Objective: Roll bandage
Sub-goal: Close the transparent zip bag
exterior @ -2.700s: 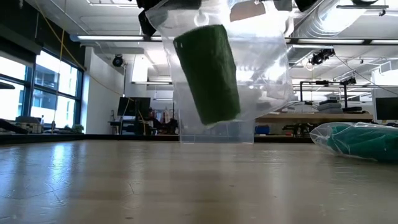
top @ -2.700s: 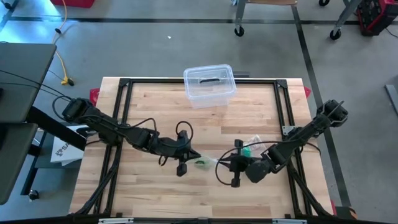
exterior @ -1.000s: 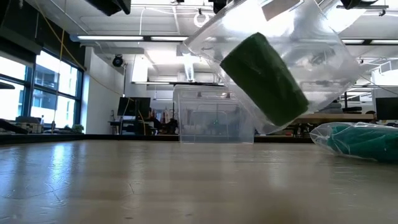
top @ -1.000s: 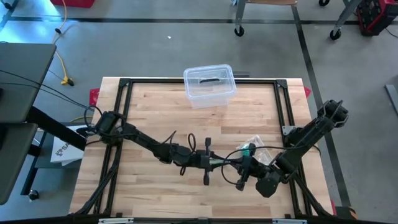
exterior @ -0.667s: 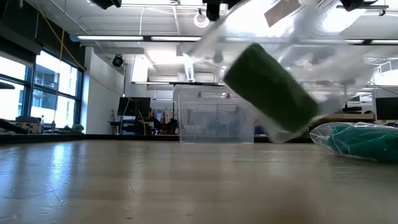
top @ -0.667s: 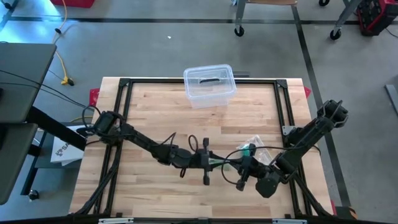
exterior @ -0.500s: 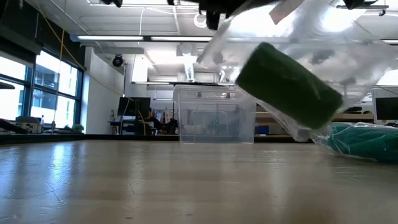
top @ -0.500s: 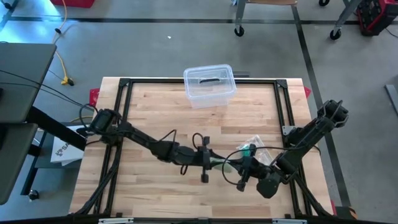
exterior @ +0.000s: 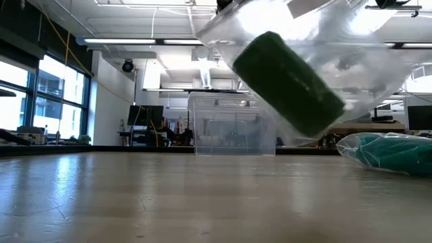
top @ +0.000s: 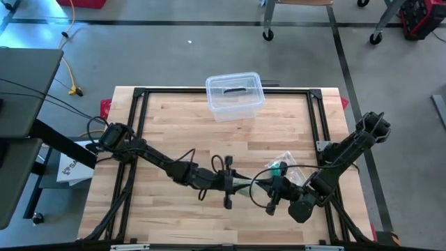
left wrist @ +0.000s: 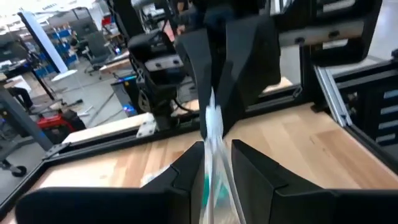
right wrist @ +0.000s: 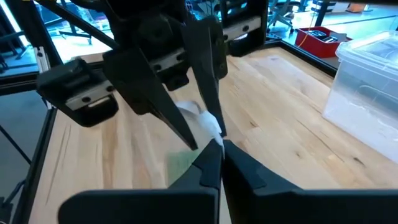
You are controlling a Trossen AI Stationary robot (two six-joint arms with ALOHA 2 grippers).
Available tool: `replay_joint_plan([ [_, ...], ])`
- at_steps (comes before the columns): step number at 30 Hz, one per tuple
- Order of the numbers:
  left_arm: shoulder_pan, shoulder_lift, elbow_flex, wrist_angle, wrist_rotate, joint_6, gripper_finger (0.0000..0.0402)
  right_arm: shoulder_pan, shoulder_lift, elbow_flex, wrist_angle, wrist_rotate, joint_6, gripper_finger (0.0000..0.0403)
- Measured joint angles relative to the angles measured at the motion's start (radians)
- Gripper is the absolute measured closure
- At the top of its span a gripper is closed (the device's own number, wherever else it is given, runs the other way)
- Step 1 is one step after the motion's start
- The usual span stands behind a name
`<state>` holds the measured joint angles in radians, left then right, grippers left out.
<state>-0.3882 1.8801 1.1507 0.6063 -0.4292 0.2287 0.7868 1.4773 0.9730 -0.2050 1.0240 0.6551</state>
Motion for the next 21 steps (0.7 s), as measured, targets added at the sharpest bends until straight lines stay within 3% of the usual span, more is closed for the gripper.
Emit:
replay_joint_plan([
  [7, 0.004, 0.0, 0.0, -0.063, 0.0, -0.013, 0.0377, 0.0, 0.0, 0.0, -0.001, -0.004, -0.009, 0.0403],
  [12, -0.001, 0.0, 0.006, -0.111, 0.044, -0.034, 0.0397, 0.0, 0.0, 0.0, -0.002, -0.062, -0.142, 0.0401],
  [16, 0.005, 0.0, 0.103, -0.403, 0.097, -0.129, 0.04, -0.002, 0.0, 0.0, -0.004, -0.126, -0.228, 0.0372],
  [18, 0.017, 0.0, 0.186, -0.609, 0.164, -0.187, 0.0401, -0.004, 0.0, 0.0, -0.004, -0.14, -0.234, 0.0343],
  [21, 0.024, -0.001, 0.283, -0.822, 0.182, -0.235, 0.0401, -0.007, 0.0, 0.0, -0.004, -0.166, -0.228, 0.0296],
])
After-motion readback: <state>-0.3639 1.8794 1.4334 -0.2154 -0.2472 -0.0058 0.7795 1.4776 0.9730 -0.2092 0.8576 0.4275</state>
